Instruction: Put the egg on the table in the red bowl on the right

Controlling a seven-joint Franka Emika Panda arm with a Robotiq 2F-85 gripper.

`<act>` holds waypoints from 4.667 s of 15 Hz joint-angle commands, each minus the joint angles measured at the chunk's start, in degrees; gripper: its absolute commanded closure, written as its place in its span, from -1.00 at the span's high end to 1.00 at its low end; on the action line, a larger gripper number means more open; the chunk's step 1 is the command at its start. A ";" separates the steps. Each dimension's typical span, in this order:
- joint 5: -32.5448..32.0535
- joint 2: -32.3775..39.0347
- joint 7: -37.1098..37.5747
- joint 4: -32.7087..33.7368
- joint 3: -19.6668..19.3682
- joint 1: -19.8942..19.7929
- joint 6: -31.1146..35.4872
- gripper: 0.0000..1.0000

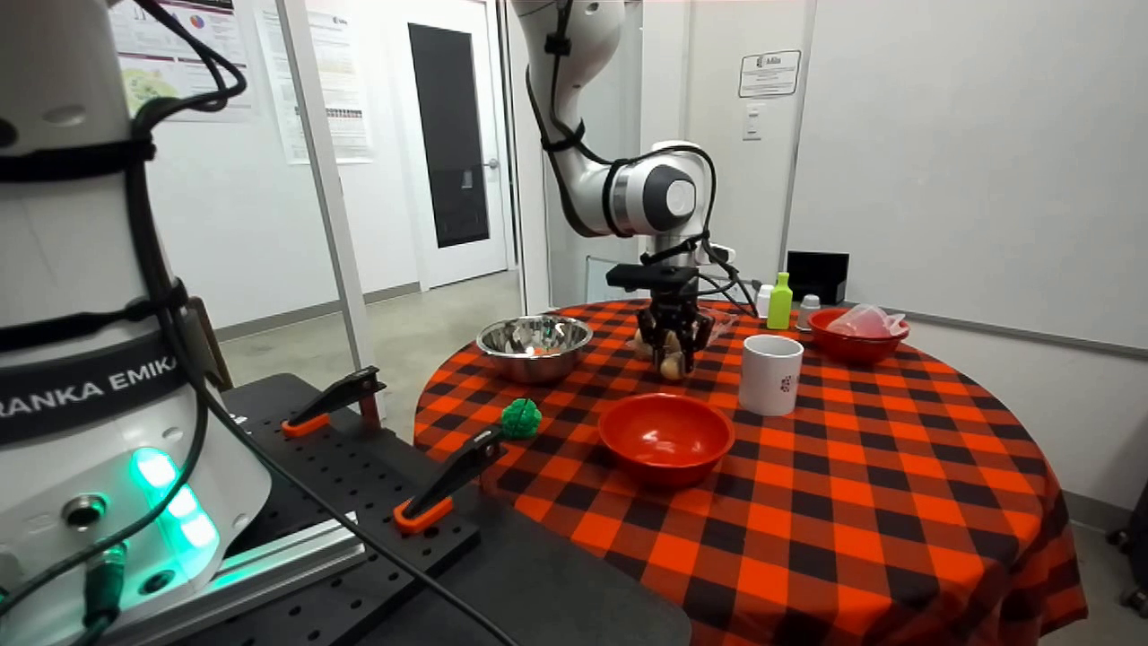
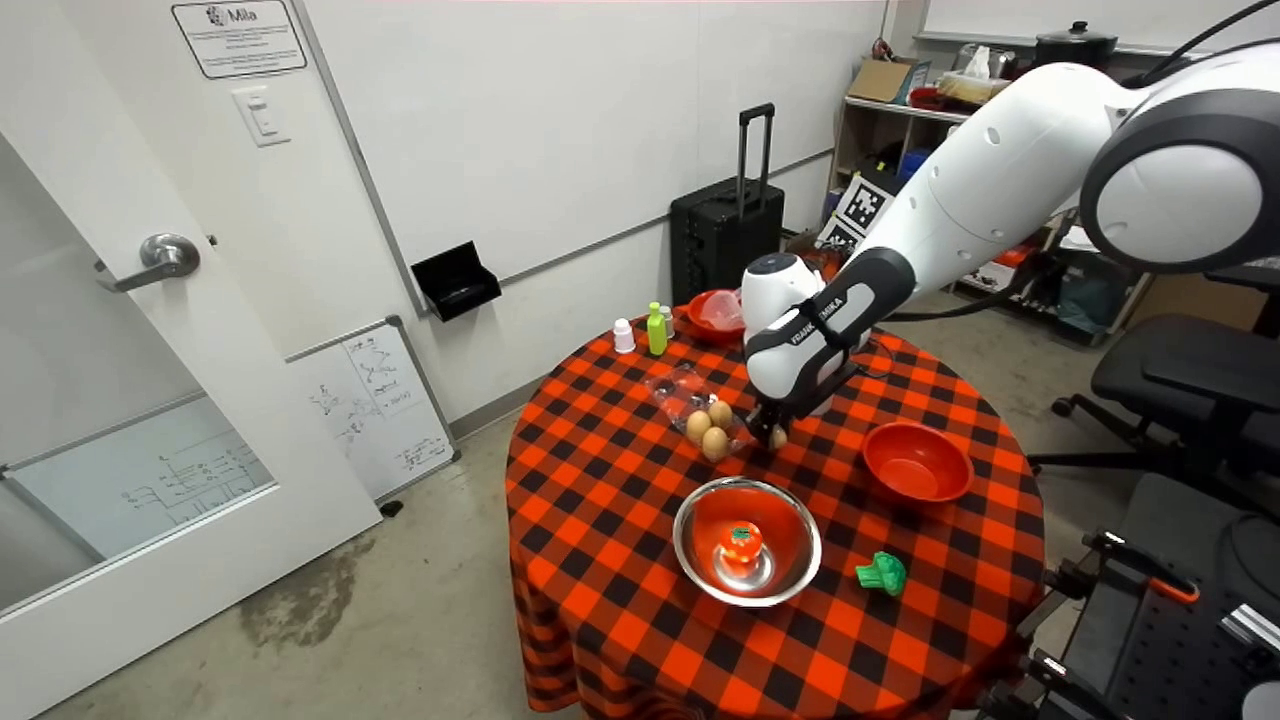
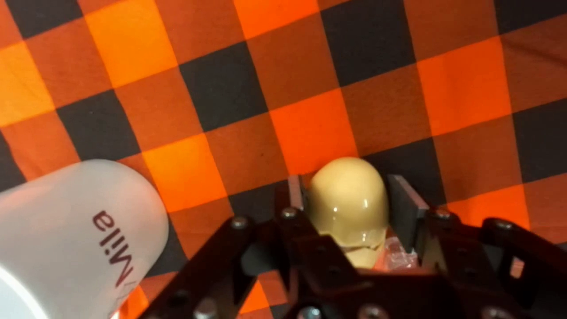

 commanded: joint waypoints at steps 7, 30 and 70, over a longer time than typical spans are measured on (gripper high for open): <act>-1.73 -24.29 5.24 -25.15 -1.38 3.55 -1.37 -0.55; 7.35 -26.09 9.49 -41.41 -3.43 -8.24 11.08 -0.55; 7.36 -30.60 7.96 -41.06 -5.24 -6.24 11.48 1.00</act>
